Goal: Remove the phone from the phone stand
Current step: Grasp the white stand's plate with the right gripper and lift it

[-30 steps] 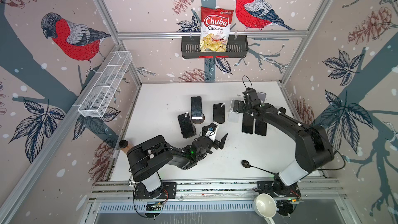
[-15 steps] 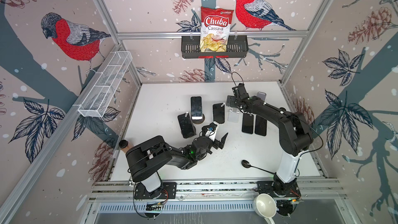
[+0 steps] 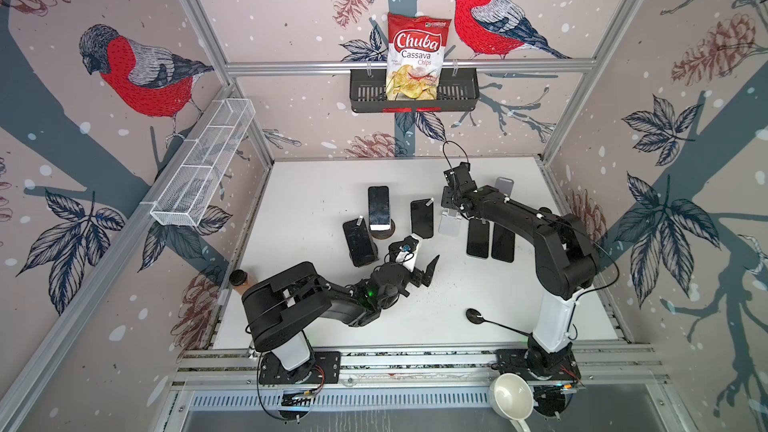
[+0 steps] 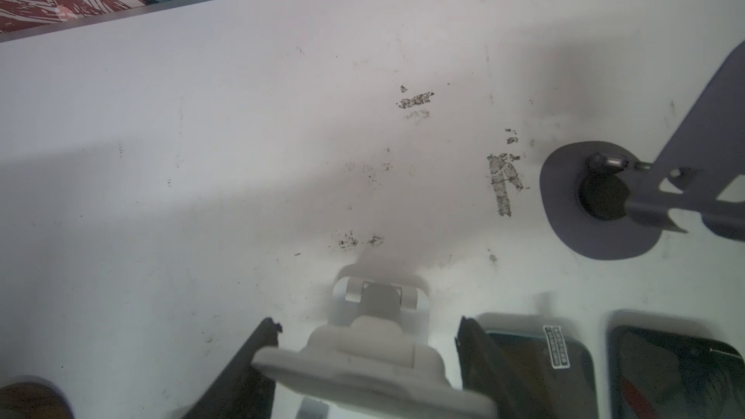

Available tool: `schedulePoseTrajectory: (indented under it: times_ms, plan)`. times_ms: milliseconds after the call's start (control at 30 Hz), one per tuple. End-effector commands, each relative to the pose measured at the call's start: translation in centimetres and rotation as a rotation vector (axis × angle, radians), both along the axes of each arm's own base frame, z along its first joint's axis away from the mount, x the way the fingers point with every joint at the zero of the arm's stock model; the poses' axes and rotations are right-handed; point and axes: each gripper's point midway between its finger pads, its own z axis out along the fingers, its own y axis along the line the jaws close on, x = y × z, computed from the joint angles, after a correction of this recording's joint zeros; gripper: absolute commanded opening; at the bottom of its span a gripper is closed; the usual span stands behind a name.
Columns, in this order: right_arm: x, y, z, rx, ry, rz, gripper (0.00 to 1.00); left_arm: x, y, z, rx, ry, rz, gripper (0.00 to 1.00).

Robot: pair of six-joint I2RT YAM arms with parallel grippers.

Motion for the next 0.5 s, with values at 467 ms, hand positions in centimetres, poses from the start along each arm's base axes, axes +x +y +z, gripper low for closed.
schedulePoseTrajectory:
  times_ms: [467]
  plan:
    - [5.2, -1.6, 3.9, -0.023, -0.169, 0.096, 0.56, 0.2, 0.1, 0.4, -0.008, -0.012, 0.007, 0.96]
